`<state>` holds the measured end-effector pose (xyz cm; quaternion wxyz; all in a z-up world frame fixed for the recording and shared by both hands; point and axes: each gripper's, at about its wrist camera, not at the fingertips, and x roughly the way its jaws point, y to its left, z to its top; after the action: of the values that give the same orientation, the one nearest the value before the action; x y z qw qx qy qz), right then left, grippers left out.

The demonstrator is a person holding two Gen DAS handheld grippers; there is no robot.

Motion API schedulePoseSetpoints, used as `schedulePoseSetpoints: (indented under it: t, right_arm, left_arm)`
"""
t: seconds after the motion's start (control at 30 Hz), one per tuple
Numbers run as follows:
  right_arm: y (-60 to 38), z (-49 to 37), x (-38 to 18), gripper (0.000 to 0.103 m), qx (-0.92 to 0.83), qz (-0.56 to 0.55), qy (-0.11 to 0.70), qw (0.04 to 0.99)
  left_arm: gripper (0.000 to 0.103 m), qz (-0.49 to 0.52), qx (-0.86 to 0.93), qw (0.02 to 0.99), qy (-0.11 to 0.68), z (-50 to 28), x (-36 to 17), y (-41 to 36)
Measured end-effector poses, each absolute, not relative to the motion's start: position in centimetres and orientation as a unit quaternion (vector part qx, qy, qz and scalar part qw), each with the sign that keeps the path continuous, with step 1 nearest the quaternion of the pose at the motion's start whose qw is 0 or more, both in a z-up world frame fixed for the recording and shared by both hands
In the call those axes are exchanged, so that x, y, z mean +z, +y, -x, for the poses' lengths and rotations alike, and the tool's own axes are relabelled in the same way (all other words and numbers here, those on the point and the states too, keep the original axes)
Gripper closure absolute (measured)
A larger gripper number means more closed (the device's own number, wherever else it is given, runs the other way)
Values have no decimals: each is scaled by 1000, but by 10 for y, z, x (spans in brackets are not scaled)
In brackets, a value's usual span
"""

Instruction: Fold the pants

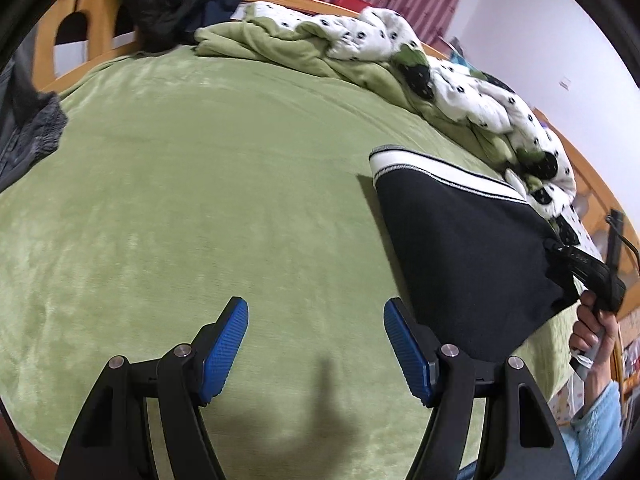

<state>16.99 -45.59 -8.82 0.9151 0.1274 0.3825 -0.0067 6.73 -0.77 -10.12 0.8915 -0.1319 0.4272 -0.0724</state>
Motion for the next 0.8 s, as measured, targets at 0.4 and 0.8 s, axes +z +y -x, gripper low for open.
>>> schedulePoseSetpoints:
  t: [0.4,0.8]
  right_arm:
    - [-467,-140,-96,63,-53,-88,382,919]
    - [-457,-121,-49,50,-18,-130,368,920]
  left_arm:
    - [35,95,-120,887,435,-55,-90,-55]
    - [34,90,-136,910,382,-59,4,-55]
